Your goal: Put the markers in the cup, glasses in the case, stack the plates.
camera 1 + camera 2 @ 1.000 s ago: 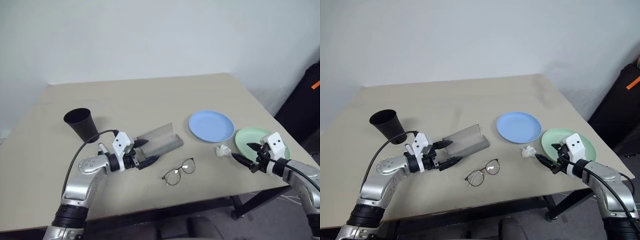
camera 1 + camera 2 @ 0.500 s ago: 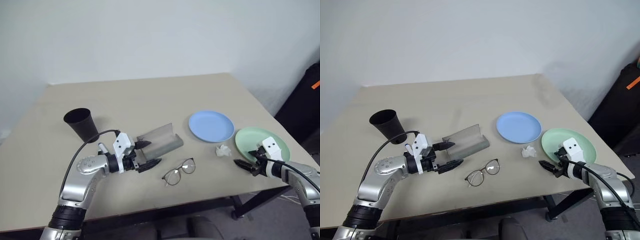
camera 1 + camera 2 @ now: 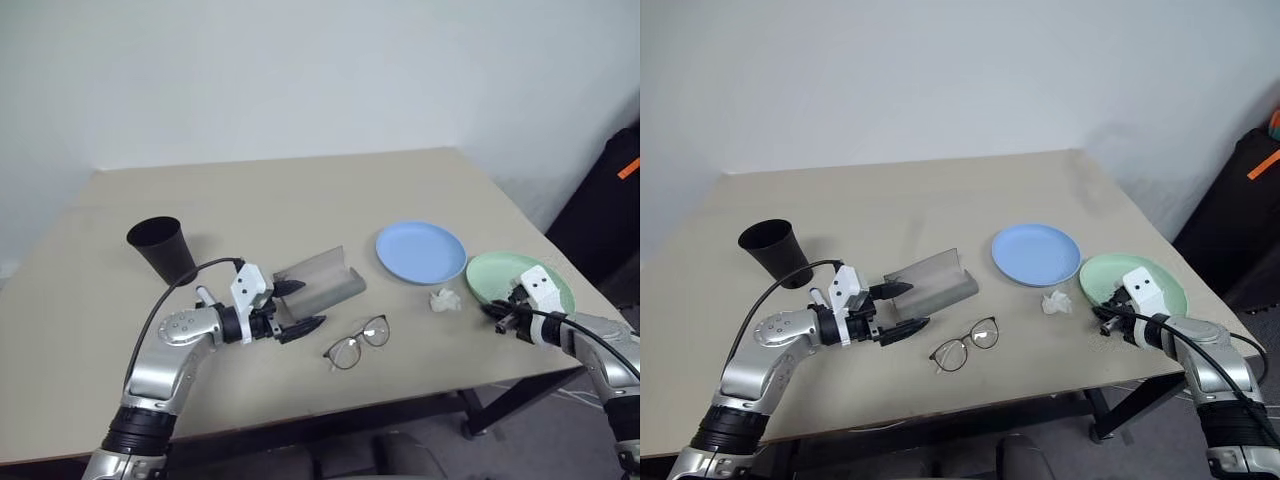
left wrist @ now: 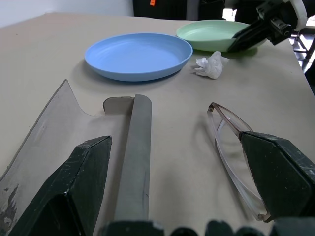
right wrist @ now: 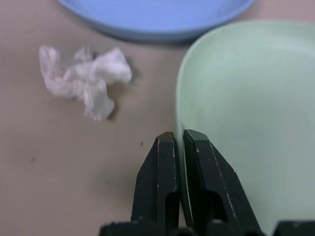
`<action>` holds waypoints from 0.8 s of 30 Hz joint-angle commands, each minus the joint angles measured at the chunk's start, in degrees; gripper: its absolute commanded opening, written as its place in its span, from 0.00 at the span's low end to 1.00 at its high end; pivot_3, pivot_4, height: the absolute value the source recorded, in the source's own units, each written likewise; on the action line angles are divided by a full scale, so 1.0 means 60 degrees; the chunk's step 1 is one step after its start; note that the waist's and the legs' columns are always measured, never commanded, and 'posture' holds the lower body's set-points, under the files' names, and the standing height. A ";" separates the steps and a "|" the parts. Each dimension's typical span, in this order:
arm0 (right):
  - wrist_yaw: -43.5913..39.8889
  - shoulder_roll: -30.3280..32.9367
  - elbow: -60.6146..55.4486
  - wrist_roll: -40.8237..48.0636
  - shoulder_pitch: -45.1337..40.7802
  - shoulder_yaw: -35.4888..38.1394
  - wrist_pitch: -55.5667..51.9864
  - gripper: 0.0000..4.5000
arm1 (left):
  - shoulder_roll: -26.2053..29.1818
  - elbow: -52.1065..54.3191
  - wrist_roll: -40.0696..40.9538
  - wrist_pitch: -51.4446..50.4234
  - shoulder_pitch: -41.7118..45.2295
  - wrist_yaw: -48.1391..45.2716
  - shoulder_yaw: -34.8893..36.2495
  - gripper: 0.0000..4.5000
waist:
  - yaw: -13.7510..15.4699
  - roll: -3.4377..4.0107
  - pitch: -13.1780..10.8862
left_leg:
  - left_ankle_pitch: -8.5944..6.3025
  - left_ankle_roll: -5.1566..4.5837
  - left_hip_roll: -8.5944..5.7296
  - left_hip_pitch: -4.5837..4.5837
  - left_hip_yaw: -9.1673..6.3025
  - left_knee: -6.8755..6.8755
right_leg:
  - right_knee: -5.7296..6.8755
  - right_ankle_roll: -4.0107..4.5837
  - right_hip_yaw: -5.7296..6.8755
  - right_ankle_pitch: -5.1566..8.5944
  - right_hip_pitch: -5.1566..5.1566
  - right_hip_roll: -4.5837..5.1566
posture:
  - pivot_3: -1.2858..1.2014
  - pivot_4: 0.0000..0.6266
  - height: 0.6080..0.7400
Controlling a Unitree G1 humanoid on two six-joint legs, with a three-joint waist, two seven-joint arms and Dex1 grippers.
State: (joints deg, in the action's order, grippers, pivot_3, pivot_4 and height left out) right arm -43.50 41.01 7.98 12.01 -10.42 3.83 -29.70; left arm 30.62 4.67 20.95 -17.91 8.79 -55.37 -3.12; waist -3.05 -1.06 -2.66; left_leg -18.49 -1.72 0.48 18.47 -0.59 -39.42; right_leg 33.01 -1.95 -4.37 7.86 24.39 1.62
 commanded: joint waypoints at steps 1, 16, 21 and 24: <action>0.0122 0.0367 -0.0211 -0.0391 -0.0132 -0.0014 0.0186 0.00 | -0.0031 0.0055 0.0001 0.0165 0.0238 0.0061 0.0088 1.00 | 0.0007 -0.0003 -0.0002 | 0.0000 0.0000 0.0000 0.0000 0.0000 -0.0001 | 0.0000 0.0000 0.0001 0.0000 0.0000 0.0000 | 0.52 0.00 1.00; 0.0213 0.0313 0.1242 -0.1737 -0.3043 -0.1021 0.2327 0.00 | -0.0212 -0.0375 -0.0144 0.0350 0.0526 0.0178 0.0063 1.00 | -0.0021 0.0013 -0.0010 | -0.0001 -0.0001 -0.0001 0.0005 -0.0006 0.0054 | -0.0001 0.0000 -0.0056 0.0000 0.0023 -0.0045 | 0.52 0.00 1.00; -0.0205 -0.0503 0.2776 -0.2116 -0.4278 -0.1827 0.3495 0.00 | -0.0342 -0.0548 -0.0078 0.0327 0.0735 0.0148 0.0058 1.00 | -0.0020 0.0012 -0.0010 | -0.0001 -0.0002 0.0009 0.0003 -0.0004 0.0051 | 0.0000 0.0001 -0.0152 0.0000 0.0019 -0.0117 | 0.52 0.00 1.00; -0.0498 -0.0975 0.4004 -0.2249 -0.4951 -0.2143 0.4152 0.00 | -0.0403 -0.0608 -0.0090 0.0329 0.0799 0.0162 0.0056 1.00 | -0.0017 0.0014 -0.0009 | 0.0000 -0.0002 0.0004 0.0005 -0.0003 0.0045 | -0.0001 0.0000 -0.0167 -0.0001 0.0018 -0.0118 | 0.52 0.00 1.00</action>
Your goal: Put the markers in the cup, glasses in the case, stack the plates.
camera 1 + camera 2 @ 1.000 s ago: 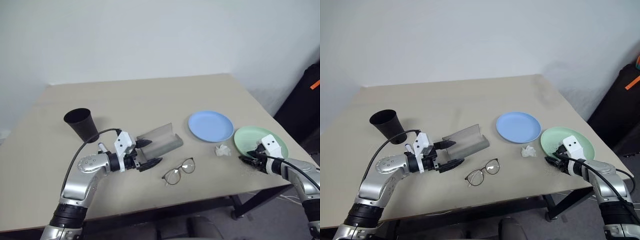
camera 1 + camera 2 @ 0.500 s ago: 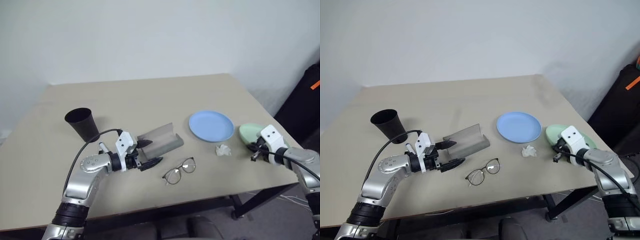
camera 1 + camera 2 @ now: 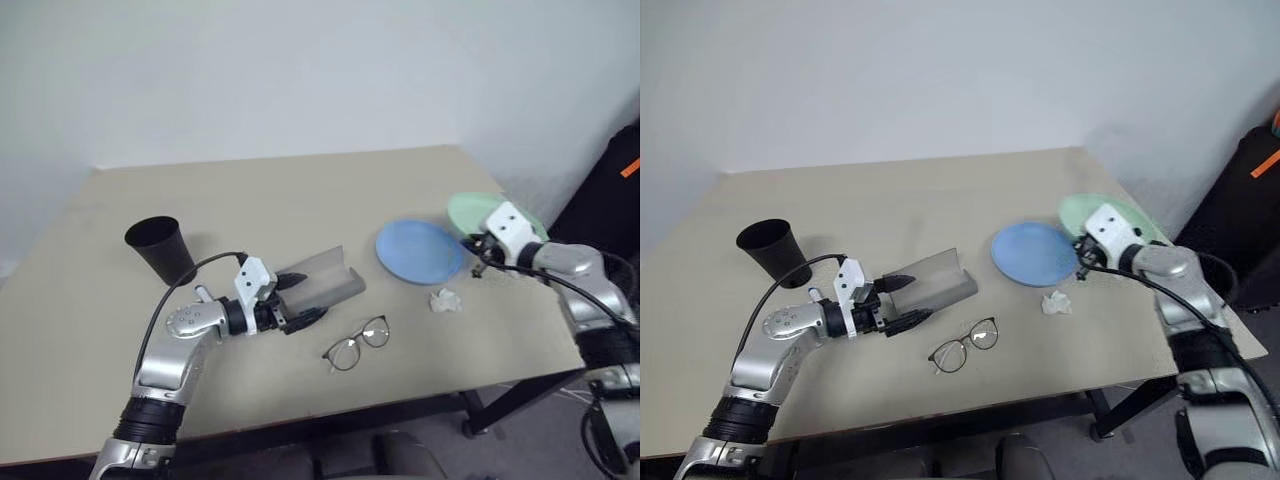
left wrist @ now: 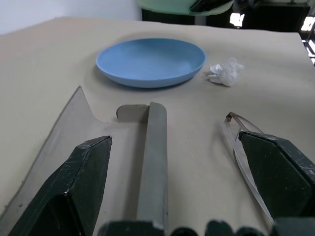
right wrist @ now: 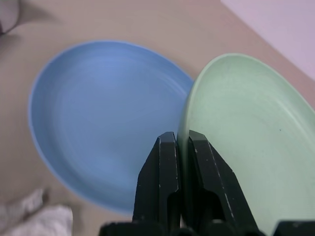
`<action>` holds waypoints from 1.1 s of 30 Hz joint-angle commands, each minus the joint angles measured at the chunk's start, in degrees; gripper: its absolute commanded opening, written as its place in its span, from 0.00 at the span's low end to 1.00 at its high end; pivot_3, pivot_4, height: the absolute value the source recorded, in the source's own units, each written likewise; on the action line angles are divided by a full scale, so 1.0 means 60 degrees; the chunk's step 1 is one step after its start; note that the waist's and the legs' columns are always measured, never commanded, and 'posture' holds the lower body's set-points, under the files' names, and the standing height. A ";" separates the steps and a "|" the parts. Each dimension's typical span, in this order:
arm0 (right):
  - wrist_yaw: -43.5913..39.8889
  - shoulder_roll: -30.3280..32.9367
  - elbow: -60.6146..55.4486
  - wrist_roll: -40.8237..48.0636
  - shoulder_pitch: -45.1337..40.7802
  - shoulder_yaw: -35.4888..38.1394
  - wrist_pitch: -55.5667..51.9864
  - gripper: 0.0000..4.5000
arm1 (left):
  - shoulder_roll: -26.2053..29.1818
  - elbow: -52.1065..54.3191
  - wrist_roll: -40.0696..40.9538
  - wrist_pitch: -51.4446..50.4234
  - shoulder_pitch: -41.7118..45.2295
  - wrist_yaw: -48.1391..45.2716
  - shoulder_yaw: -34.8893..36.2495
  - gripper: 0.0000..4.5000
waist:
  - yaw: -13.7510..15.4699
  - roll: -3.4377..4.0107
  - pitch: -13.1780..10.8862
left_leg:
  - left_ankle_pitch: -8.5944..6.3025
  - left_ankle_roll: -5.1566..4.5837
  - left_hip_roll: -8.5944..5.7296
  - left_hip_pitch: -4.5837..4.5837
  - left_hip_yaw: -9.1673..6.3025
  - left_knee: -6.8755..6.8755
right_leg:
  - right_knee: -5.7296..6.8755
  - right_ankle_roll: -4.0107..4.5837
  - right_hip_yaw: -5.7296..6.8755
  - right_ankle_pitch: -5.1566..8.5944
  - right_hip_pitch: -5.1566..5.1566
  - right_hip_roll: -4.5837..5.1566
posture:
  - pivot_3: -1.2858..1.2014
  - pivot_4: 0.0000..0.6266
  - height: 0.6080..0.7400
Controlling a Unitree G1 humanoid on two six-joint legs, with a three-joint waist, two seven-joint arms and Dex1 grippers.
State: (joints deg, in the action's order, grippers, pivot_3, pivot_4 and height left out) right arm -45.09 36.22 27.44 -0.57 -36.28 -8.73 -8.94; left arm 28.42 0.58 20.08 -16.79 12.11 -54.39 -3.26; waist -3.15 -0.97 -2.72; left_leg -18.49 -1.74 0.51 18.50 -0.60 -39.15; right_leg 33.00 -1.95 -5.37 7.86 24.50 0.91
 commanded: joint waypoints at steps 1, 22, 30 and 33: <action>-0.0319 -0.0323 0.1164 -0.0208 -0.0861 -0.0147 0.0887 0.00 | -0.0051 0.0076 0.0052 0.0140 0.0250 0.0009 0.0076 1.00 | -0.0003 0.0000 0.0000 | 0.0000 0.0000 -0.0002 -0.0001 -0.0003 0.0000 | -0.0001 0.0000 -0.0003 0.0000 0.0001 0.0000 | 0.52 0.00 1.00; -0.1346 -0.1380 0.1901 -0.0581 -0.1061 -0.0579 0.1701 0.00 | -0.0128 0.0361 0.0084 0.0100 0.0068 0.0301 0.0118 1.00 | -0.0209 0.0014 0.0004 | -0.0018 -0.0026 -0.0007 0.0000 -0.0012 0.0003 | 0.0015 -0.0020 -0.0015 -0.0014 0.0000 -0.0002 | 0.52 0.00 1.00; -0.1342 -0.1429 0.1613 -0.0768 -0.0811 -0.0710 0.1636 0.00 | -0.0184 0.0312 0.0044 0.0133 0.0112 0.0321 0.0062 1.00 | -0.0295 0.0014 0.0004 | -0.0017 -0.0026 -0.0008 -0.0001 -0.0012 -0.0003 | 0.0028 -0.0021 -0.0018 -0.0015 -0.0001 -0.0004 | 0.52 0.00 1.00; -0.1349 -0.1496 0.1527 -0.0710 -0.0819 -0.0701 0.1553 0.17 | -0.0217 0.0291 0.0012 0.0153 0.0114 0.0334 0.0045 1.00 | -0.0321 0.0014 0.0004 | -0.0017 -0.0026 -0.0009 -0.0001 -0.0011 -0.0006 | 0.0029 -0.0020 -0.0021 -0.0015 -0.0002 -0.0004 | 0.52 0.00 1.00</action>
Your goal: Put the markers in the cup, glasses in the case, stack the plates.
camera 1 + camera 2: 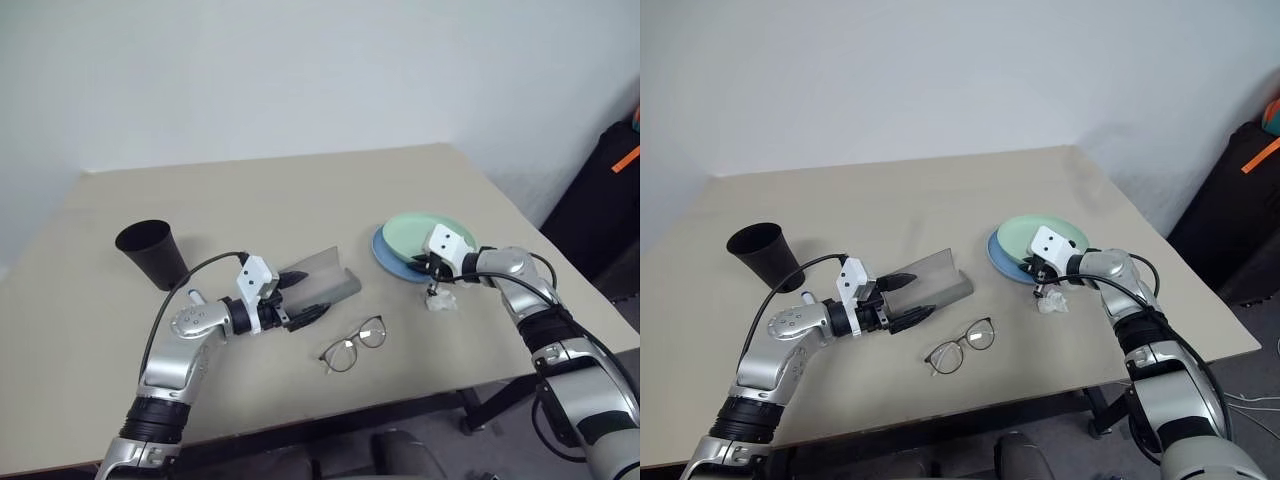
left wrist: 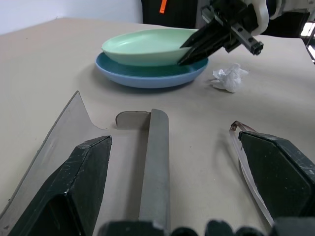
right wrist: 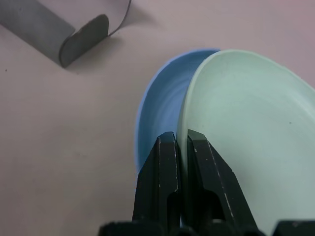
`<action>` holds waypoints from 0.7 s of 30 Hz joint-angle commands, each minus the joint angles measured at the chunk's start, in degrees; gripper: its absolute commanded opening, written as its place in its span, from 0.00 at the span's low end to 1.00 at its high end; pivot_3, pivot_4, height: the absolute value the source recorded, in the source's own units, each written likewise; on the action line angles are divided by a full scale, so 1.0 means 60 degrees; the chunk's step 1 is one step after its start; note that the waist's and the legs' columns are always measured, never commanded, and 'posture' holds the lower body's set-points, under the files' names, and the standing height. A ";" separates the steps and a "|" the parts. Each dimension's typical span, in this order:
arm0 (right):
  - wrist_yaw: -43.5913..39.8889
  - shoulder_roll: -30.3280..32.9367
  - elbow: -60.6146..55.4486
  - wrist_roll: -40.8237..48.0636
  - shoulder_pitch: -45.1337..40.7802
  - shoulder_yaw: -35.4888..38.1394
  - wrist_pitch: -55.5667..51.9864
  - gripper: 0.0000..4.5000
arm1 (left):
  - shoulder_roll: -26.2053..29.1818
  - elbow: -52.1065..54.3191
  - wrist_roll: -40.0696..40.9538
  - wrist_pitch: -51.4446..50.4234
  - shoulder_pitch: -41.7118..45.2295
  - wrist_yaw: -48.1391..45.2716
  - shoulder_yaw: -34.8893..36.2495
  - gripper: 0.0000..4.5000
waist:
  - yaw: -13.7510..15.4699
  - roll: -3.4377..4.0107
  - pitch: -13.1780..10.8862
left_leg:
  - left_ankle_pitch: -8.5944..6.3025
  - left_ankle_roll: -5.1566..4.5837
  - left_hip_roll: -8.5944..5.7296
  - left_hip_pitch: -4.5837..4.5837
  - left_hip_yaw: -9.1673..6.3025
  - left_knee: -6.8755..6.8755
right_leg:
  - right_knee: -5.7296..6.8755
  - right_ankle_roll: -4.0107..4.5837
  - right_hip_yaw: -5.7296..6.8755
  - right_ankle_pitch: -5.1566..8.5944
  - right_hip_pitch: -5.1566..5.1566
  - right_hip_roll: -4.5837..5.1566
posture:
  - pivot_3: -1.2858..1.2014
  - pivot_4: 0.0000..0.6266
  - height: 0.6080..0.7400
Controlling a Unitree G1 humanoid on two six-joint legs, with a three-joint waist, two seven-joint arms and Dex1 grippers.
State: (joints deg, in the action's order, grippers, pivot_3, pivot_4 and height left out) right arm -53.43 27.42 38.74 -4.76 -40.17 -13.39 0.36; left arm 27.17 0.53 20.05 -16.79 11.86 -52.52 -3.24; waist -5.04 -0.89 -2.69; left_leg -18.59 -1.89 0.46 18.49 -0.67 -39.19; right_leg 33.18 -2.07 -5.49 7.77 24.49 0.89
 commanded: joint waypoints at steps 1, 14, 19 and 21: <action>0.0047 -0.0039 -0.0387 -0.0005 -0.0171 0.0082 -0.0013 0.24 | -0.0016 0.0309 0.0013 0.0152 0.0149 0.0028 0.0039 1.00 | -0.0024 0.0000 0.0000 | 0.0000 0.0000 0.0000 0.0000 0.0000 0.0000 | 0.0001 0.0000 0.0000 0.0000 0.0000 0.0000 | 0.52 0.00 1.00; -0.0179 0.0151 -0.2955 0.0764 0.0368 0.0696 -0.1022 0.68 | -0.0054 0.0358 -0.0021 0.0169 0.0038 0.0082 0.0020 1.00 | -0.0122 0.0000 0.0000 | 0.0000 0.0000 -0.0008 -0.0026 -0.0007 -0.0006 | 0.0075 0.0002 -0.0009 0.0002 0.0006 -0.0004 | 0.52 0.00 1.00; -0.0259 0.0826 -0.4325 0.1044 0.1062 0.1071 -0.1728 0.68 | -0.0053 0.0357 -0.0015 0.0169 0.0021 0.0063 0.0018 1.00 | -0.0115 0.0001 -0.0001 | 0.0000 0.0000 -0.0014 -0.0016 -0.0009 -0.0020 | 0.0074 0.0002 -0.0012 0.0004 0.0006 -0.0002 | 0.52 0.00 1.00; -0.0254 0.1075 -0.4490 0.1091 0.1275 0.1185 -0.1859 0.68 | -0.0065 0.0331 -0.0027 0.0182 0.0043 0.0063 0.0010 1.00 | -0.0115 -0.0001 -0.0001 | 0.0000 0.0000 -0.0013 -0.0015 -0.0006 -0.0021 | 0.0067 0.0011 -0.0012 0.0011 0.0004 -0.0001 | 0.52 0.00 1.00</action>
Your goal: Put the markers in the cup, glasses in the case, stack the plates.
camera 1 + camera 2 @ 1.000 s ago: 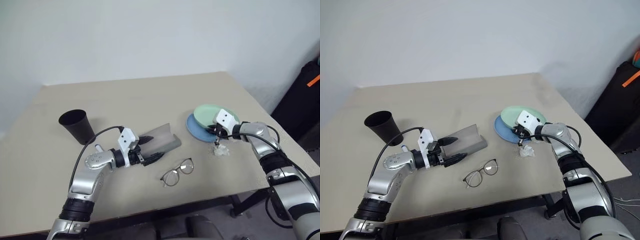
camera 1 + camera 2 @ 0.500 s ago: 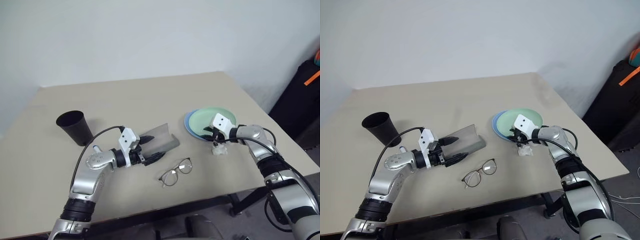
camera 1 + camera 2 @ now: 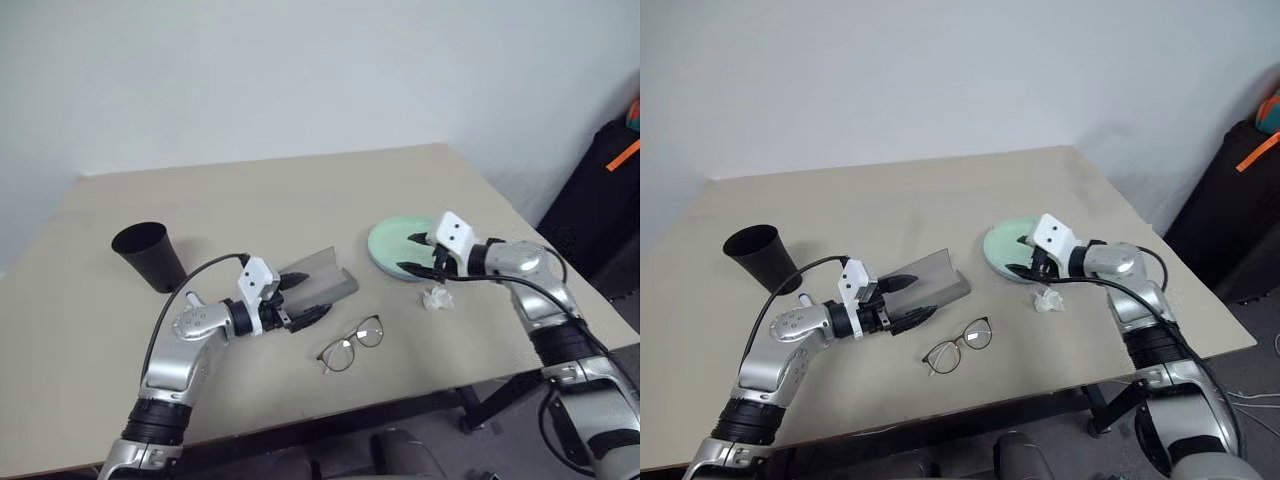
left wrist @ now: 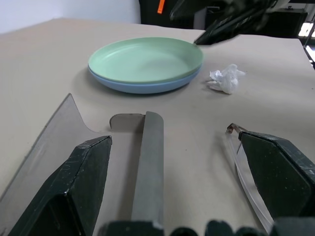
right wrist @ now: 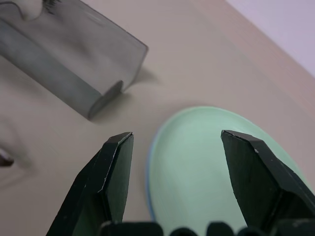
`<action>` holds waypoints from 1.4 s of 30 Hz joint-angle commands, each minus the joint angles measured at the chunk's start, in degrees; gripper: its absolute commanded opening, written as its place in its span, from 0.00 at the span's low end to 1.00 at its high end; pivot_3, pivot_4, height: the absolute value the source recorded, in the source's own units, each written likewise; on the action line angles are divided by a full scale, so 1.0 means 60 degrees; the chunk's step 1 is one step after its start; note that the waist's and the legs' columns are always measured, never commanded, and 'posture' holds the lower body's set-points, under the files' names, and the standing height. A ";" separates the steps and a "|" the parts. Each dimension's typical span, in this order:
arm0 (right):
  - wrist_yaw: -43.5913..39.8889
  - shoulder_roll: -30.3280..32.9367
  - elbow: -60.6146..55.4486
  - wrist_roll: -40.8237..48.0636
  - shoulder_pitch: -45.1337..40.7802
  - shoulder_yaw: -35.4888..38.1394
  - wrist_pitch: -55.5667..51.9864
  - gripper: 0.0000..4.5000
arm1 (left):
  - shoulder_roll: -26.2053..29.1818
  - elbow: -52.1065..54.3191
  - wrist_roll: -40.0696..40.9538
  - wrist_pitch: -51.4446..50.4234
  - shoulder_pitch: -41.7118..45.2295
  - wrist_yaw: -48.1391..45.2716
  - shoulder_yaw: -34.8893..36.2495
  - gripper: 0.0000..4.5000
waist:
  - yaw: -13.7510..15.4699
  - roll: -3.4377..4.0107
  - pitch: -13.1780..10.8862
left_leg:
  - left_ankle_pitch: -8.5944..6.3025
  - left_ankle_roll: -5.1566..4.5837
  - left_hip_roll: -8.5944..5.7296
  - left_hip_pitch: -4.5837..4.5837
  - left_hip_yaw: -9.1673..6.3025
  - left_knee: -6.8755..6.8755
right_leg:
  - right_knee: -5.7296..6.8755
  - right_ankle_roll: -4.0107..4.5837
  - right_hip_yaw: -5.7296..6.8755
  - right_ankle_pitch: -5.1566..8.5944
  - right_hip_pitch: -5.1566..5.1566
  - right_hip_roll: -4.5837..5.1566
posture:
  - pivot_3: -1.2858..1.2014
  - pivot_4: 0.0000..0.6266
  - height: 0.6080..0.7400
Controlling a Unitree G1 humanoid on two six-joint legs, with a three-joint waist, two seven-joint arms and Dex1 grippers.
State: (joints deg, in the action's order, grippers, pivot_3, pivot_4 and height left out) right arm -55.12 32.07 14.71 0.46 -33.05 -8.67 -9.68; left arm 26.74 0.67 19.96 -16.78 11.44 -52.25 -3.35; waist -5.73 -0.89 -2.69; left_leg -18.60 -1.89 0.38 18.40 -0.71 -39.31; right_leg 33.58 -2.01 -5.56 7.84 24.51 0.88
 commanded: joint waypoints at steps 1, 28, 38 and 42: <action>-0.0050 0.0466 -0.0578 0.0331 0.0249 0.0521 -0.0272 0.68 | -0.0001 0.0296 -0.0012 0.0182 0.0132 0.0019 0.0025 1.00 | 0.0000 0.0000 0.0000 | 0.0000 0.0000 0.0000 0.0000 0.0002 -0.0001 | 0.0000 0.0003 0.0000 0.0002 0.0000 0.0000 | 0.52 0.00 1.00; -0.0319 0.1017 0.0043 0.0694 0.1646 0.0319 -0.1495 0.28 | -0.0037 0.0132 -0.0053 0.0294 0.0225 -0.0039 -0.0081 1.00 | -0.0003 -0.0005 -0.0006 | 0.0001 -0.0002 0.0004 -0.0003 0.0010 -0.0014 | 0.0002 0.0004 -0.0003 0.0007 0.0000 -0.0006 | 0.52 0.00 1.00; -0.0132 0.0986 0.0534 0.0579 0.1502 0.0244 -0.1443 0.15 | -0.0048 0.0122 -0.0084 0.0314 0.0255 -0.0027 -0.0096 1.00 | -0.0004 -0.0005 -0.0006 | 0.0001 -0.0002 0.0004 -0.0003 0.0009 -0.0015 | 0.0003 0.0004 -0.0003 0.0007 0.0000 -0.0006 | 0.52 0.00 1.00; -0.0109 0.0995 0.0492 0.0651 0.1452 0.0305 -0.1447 0.00 | -0.0066 0.0118 -0.0110 0.0309 0.0255 -0.0035 -0.0082 1.00 | -0.0004 -0.0005 -0.0006 | 0.0001 -0.0002 0.0004 -0.0003 0.0009 -0.0014 | 0.0003 0.0004 -0.0003 0.0007 0.0000 -0.0006 | 0.52 0.00 1.00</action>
State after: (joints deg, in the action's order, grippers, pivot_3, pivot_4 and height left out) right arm -56.10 37.73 18.74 4.29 -22.47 -8.06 -19.24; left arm 26.49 0.18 19.01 -16.08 11.82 -52.51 -4.08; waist -5.76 -0.93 -2.73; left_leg -18.59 -1.90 0.40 18.38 -0.66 -39.40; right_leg 33.60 -1.98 -5.58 7.88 24.51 0.85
